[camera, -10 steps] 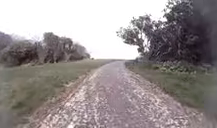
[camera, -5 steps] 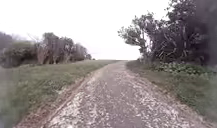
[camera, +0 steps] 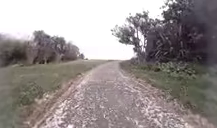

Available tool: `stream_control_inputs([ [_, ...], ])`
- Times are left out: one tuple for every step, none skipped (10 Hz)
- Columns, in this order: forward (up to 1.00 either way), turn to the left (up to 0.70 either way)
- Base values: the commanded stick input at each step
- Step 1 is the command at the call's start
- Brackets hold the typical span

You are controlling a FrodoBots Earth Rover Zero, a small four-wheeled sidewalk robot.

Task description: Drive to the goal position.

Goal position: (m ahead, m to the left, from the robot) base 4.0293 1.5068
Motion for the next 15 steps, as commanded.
stream_control_inputs([
  [0.85,0.00],
  [0.85,0.00],
  [0.85,0.00],
  [0.85,0.00],
  [0.85,0.00],
  [0.85,0.00],
  [0.85,0.00],
  [0.85,0.00],
  [0.85,0.00],
  [0.85,0.00],
  [0.85,0.00],
  [0.85,0.00],
  [0.85,0.00],
  [0.85,0.00],
  [0.85,0.00],
])
